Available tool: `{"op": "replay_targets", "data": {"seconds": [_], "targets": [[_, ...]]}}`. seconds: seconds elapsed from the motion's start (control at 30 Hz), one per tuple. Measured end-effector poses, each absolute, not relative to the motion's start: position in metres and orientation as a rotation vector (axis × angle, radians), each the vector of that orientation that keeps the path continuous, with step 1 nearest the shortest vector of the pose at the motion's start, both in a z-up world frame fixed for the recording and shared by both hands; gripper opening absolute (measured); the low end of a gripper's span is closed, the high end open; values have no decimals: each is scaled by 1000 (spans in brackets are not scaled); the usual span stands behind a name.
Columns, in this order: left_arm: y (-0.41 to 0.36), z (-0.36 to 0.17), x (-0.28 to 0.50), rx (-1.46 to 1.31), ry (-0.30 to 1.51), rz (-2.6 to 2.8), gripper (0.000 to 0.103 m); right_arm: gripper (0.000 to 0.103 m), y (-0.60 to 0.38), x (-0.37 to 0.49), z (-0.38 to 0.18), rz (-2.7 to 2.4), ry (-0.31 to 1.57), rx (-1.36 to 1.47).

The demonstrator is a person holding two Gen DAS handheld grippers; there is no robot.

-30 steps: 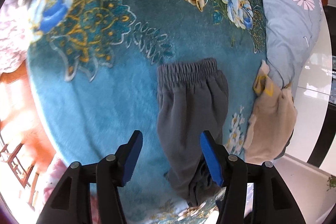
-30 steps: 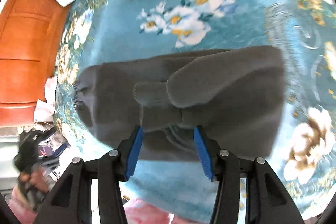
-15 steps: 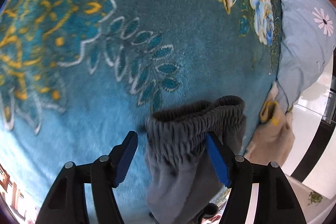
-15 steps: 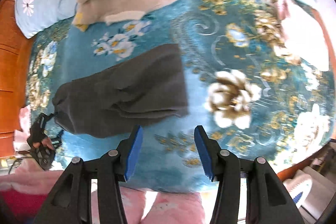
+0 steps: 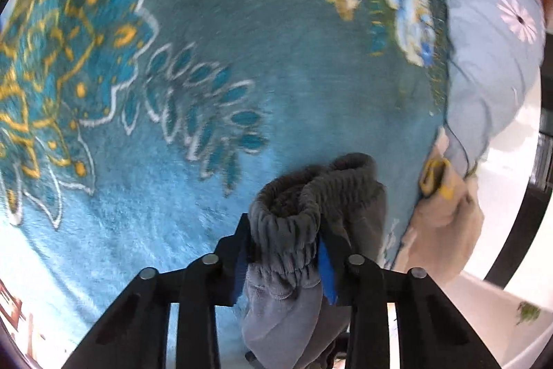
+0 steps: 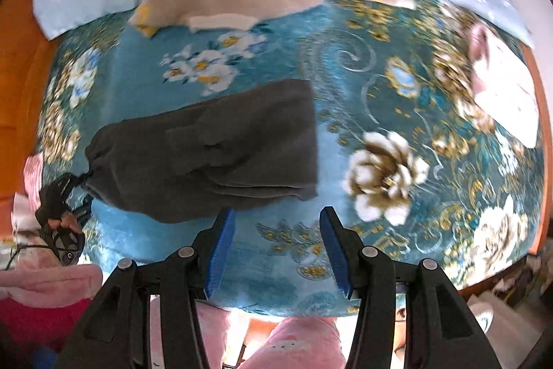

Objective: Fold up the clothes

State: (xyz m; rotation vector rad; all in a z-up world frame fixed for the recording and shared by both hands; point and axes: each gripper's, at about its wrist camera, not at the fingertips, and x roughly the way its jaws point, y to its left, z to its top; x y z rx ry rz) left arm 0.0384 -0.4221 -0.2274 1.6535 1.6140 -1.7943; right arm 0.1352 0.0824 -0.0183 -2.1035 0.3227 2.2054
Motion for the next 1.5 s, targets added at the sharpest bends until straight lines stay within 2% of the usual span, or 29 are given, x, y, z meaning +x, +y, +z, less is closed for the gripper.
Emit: {"op": "replay_targets", "data": {"seconds": [0.2,0.47,0.6,0.73,0.93,1.03,1.13,1.2,1.23,1.27,1.3,1.33,1.5], "targets": [[-387,-152,10,1702,1384,-2117,33,52,99,136,-26,2264,425,-2079],[-264,-32,11,1705,807,-2628,33,52,155,137,-42,2359,580,-2073],[-181,0,38,1727,533,-2745,32,52,191,143,-48,2425,658,-2067],[-91,4,58,1805,245,-2805,32,52,233,160,-69,2401,732,-2078],[27,-29,73,1977,-172,-2754,32,52,287,191,-99,2294,877,-2077],[76,-54,83,2023,-432,-2682,32,52,306,205,-107,2257,918,-2064],[119,-84,98,2037,-790,-2582,33,52,322,216,-115,2205,946,-2045],[135,-100,110,2049,-978,-2504,38,52,331,220,-119,2177,958,-2035],[137,-102,115,2067,-995,-2491,40,52,332,220,-119,2173,955,-2033],[136,-102,116,2087,-976,-2494,47,52,333,220,-119,2170,951,-2030],[132,-99,117,2113,-923,-2509,55,52,333,219,-119,2170,946,-2028],[126,-94,115,2149,-837,-2533,56,52,333,218,-118,2170,940,-2026],[74,-55,90,2340,-181,-2650,61,52,320,204,-113,2184,919,-2013]]}}
